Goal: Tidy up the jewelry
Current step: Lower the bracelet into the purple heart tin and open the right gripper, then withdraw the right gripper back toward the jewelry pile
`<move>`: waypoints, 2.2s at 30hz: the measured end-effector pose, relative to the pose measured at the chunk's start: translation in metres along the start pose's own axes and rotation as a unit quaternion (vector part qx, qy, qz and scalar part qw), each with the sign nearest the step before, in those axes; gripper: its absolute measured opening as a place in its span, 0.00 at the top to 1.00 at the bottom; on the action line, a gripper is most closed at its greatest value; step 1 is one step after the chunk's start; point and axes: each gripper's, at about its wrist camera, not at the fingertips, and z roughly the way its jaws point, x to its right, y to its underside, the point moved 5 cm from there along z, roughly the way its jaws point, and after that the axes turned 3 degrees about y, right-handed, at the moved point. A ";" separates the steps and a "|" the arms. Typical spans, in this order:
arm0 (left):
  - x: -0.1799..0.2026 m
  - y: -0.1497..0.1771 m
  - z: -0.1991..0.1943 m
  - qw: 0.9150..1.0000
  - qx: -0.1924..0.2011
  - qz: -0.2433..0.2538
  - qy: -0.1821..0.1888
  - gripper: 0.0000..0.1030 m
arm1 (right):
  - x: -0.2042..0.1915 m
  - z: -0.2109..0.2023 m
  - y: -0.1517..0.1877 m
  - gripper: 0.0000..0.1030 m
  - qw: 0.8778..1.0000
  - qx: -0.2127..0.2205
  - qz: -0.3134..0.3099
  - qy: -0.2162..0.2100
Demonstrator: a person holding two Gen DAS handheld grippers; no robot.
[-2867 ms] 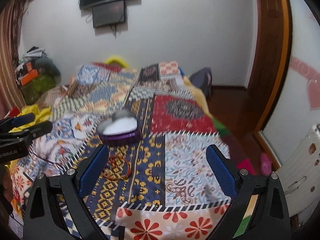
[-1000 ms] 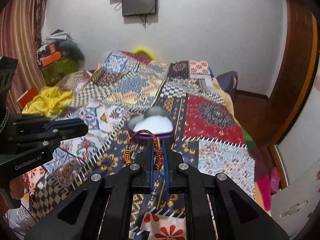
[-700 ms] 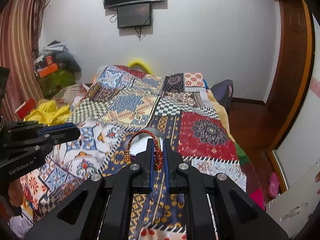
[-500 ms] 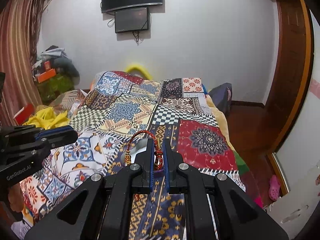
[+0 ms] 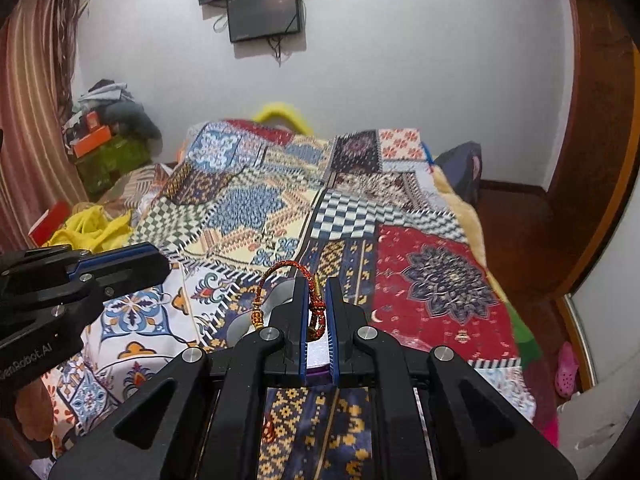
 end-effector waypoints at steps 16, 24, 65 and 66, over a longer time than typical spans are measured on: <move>-0.008 0.027 0.076 0.996 -0.088 -0.006 0.019 0.92 | 0.002 0.046 0.018 0.93 0.996 -0.078 -0.027 -0.025; -0.009 0.033 0.088 0.994 -0.109 -0.004 0.024 0.92 | 0.004 0.048 0.023 0.93 0.995 -0.091 -0.033 -0.029; -0.006 0.048 -0.019 0.997 -0.073 -0.004 -0.032 0.63 | 0.000 -0.042 0.031 0.65 0.999 -0.047 -0.008 -0.002; -0.007 0.053 -0.017 0.996 -0.080 -0.006 -0.032 0.63 | 0.001 -0.042 0.035 0.65 0.999 -0.050 -0.005 -0.002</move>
